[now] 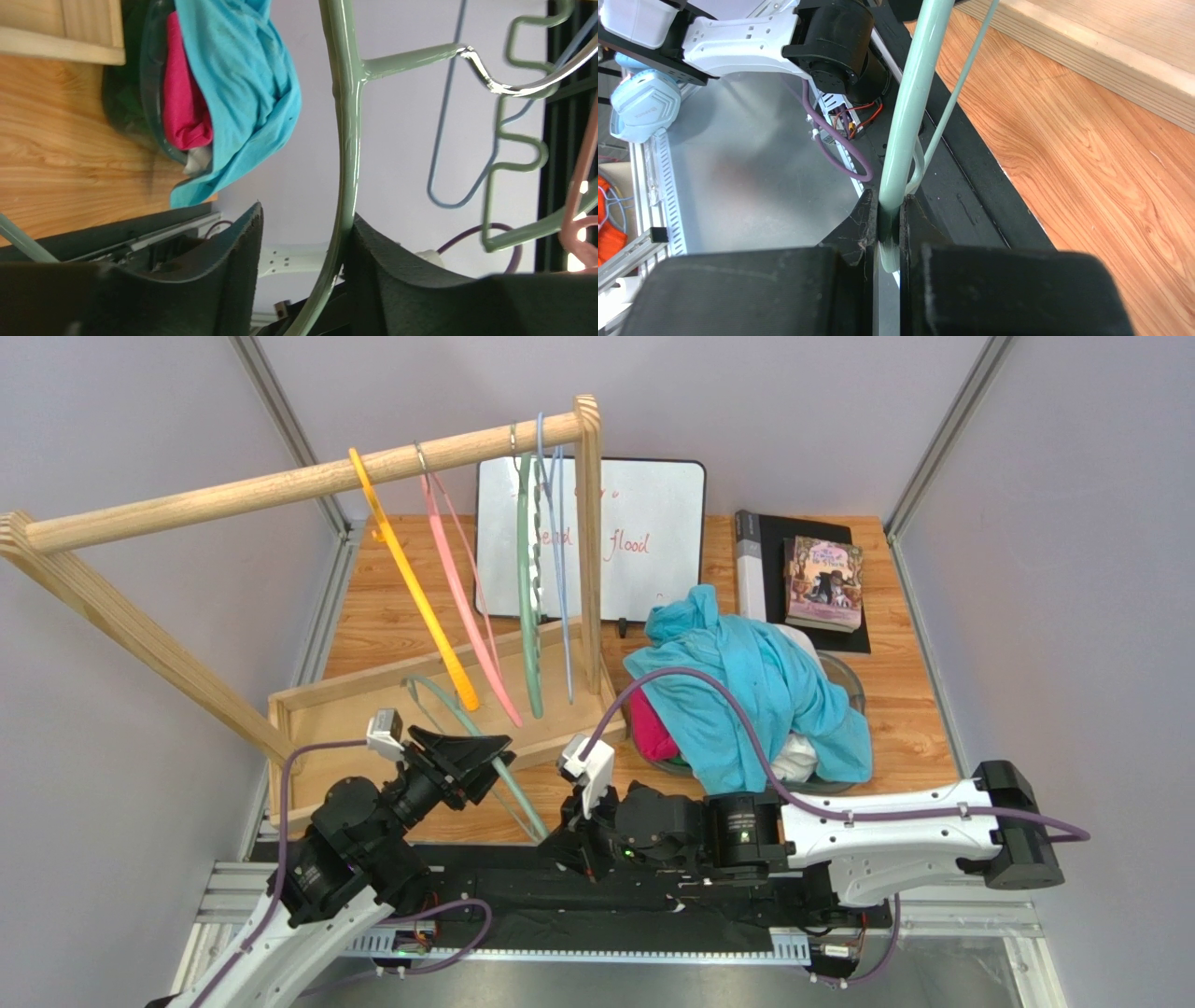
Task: Remove the t-shirt from the hanger
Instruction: Pass the hanger from the left arm to the right, then pass the hanger from the right arm to the left
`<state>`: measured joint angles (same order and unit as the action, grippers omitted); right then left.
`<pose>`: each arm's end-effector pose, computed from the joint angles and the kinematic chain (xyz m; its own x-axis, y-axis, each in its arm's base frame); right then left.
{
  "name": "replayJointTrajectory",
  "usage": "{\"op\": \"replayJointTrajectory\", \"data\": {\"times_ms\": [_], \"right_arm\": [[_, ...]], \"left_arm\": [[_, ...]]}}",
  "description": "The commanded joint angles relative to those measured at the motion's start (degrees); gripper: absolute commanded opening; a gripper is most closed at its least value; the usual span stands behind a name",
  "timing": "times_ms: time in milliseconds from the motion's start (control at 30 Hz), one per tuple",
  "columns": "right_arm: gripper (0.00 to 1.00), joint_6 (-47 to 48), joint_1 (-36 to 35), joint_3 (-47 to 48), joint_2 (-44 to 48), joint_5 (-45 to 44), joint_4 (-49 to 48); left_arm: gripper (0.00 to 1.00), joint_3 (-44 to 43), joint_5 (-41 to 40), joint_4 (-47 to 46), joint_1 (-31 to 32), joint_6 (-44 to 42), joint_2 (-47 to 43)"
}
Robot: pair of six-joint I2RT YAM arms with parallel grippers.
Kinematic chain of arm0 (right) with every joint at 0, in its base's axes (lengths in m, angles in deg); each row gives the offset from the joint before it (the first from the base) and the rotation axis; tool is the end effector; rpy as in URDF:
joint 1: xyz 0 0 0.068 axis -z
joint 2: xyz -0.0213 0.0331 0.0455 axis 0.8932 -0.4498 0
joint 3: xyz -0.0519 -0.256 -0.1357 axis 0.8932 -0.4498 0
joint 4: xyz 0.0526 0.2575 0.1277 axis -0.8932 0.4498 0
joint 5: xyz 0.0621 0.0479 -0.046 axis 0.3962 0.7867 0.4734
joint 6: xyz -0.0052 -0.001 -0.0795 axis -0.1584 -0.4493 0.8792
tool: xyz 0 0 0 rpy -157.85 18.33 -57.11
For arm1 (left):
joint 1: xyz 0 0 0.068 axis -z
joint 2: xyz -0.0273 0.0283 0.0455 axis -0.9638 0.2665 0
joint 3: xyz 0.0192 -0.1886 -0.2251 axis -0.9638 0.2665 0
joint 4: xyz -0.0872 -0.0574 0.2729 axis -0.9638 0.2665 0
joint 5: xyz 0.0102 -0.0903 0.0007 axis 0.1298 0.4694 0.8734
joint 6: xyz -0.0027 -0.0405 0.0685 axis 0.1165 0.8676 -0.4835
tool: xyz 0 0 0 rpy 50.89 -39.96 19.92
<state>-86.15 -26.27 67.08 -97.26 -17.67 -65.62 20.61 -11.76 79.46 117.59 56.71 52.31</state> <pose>0.0194 0.3265 0.3012 -0.5018 -0.2624 -0.8242 -0.8274 0.4234 0.3689 0.0872 -0.0735 0.2671 -0.6123 -0.7846 0.0973 -0.0808 -0.0603 -0.9949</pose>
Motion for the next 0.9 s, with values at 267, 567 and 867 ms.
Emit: {"op": "replayJointTrajectory", "data": {"times_ms": [267,567,867], "right_arm": [[0.00,-5.53,-0.64,-4.96,10.23,-13.91,-1.26],[0.00,-5.54,-0.55,-7.86,16.21,-24.11,0.24],[0.00,-9.05,-0.64,-10.58,28.86,-26.67,14.56]], "left_arm": [[0.59,0.97,10.02,9.27,0.11,-2.47,-7.28],[0.64,1.85,13.36,10.06,0.11,-3.79,-6.49],[0.62,-0.78,11.08,15.25,0.19,-6.43,-7.72]]}}
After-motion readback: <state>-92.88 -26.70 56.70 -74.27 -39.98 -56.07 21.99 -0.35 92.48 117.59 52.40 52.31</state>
